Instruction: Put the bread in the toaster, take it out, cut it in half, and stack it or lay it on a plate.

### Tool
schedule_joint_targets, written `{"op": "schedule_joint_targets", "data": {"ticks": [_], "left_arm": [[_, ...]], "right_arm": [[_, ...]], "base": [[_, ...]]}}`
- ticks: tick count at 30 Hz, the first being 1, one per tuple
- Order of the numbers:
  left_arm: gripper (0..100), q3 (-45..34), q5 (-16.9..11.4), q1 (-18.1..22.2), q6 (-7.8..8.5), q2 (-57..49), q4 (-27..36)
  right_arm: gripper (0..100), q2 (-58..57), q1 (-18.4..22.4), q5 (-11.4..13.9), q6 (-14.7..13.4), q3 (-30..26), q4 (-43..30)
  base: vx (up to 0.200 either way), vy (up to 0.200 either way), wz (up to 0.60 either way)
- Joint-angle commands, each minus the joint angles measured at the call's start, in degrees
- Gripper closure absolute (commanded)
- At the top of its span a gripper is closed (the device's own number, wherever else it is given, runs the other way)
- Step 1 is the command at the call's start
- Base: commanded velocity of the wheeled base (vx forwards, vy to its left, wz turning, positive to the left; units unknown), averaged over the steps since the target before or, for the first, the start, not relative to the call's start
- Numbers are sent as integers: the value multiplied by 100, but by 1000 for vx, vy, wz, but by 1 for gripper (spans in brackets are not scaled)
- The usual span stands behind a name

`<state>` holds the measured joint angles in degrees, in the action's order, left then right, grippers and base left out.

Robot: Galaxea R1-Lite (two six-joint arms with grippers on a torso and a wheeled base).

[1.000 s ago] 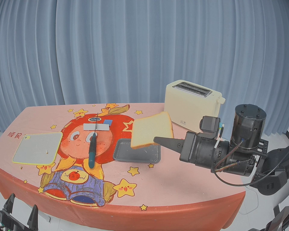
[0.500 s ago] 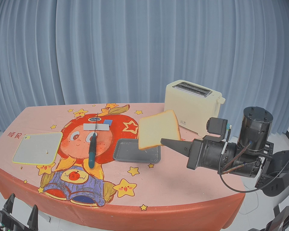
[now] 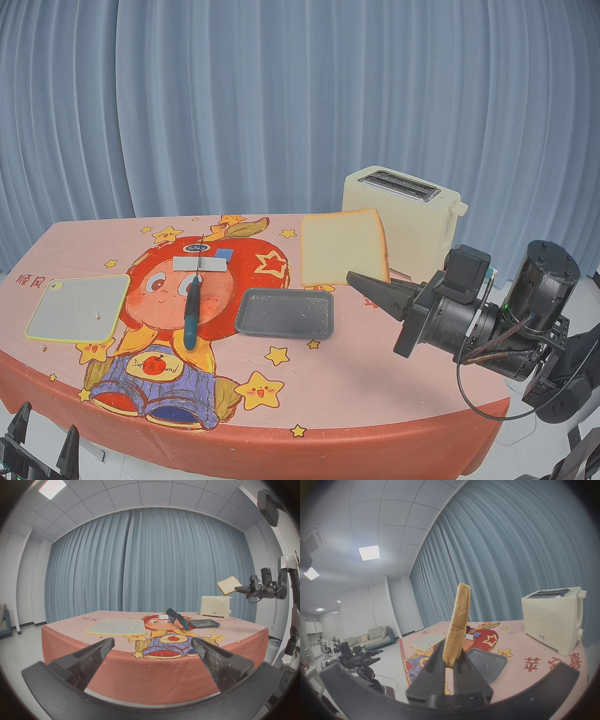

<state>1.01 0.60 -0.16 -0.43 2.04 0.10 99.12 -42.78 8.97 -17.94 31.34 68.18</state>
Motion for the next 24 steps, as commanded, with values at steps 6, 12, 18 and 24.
{"op": "schedule_joint_targets", "data": {"ticks": [6, 12, 18, 24], "left_arm": [[0, -101, 11, 7, -1, -1, -1], [0, -101, 2, -2, -1, -1, -1], [0, -101, 11, 7, -1, -1, -1], [0, -101, 2, -2, -1, -1, -1]], "right_arm": [[100, 134, 147, 43, 441, -172, 477], [100, 239, 279, 114, 687, -287, 556], [100, 230, 331, 131, 643, -401, 556], [100, 239, 516, 184, 626, -304, 565]], "base": [[0, 0, 0], [0, 0, 0], [0, 0, 0], [0, 0, 0]]}}
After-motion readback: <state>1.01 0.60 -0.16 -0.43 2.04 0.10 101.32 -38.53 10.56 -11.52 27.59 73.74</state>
